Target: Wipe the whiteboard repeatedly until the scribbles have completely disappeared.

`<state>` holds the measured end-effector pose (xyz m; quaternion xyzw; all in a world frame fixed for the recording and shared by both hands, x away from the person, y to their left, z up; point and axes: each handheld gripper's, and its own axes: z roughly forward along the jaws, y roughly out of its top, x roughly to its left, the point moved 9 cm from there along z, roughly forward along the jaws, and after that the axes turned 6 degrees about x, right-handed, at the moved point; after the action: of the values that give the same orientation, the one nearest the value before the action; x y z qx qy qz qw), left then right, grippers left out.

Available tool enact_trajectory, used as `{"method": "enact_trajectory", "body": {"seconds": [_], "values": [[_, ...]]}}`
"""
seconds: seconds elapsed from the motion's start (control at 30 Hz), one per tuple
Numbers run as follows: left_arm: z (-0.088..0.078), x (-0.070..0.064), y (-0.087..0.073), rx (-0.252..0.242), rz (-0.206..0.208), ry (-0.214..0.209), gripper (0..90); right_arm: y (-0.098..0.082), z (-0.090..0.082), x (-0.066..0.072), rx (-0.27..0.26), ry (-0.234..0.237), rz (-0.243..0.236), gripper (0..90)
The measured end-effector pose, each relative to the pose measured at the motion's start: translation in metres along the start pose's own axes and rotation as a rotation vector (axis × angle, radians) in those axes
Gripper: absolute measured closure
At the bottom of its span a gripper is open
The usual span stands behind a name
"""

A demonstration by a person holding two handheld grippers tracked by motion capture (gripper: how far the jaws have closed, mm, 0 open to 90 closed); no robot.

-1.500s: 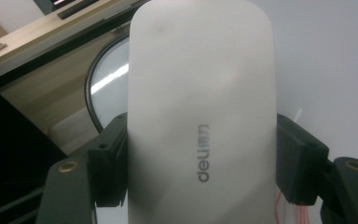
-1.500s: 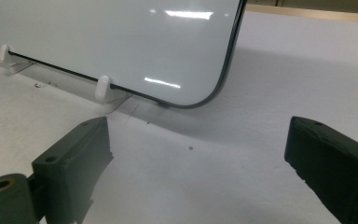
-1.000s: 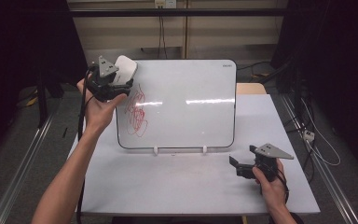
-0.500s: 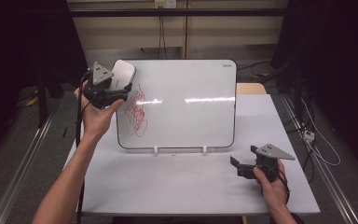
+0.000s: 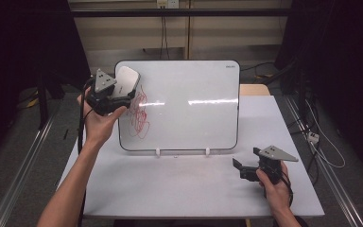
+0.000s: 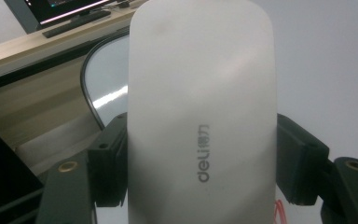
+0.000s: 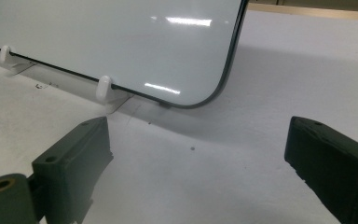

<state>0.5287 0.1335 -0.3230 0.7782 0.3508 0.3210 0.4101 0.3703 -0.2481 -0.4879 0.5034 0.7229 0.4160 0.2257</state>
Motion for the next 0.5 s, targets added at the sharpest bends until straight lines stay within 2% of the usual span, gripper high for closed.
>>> {"method": "enact_trajectory", "body": {"seconds": [0.17,0.27,0.4,0.5], "values": [[0.004,-0.005,-0.004,0.007,0.005,-0.021,31.2,0.0,0.002,-0.001,0.004,-0.006,0.009,7.2],[0.007,-0.008,-0.008,0.026,0.023,-0.024,31.2,0.001,0.002,-0.001,0.002,-0.007,0.01,7.2],[0.011,-0.009,-0.011,0.034,0.04,-0.012,31.2,0.001,0.002,0.0,0.003,-0.002,-0.001,7.2],[0.015,-0.008,-0.013,0.043,0.057,0.012,31.2,0.0,0.002,0.0,0.005,0.003,-0.001,7.2]]}}
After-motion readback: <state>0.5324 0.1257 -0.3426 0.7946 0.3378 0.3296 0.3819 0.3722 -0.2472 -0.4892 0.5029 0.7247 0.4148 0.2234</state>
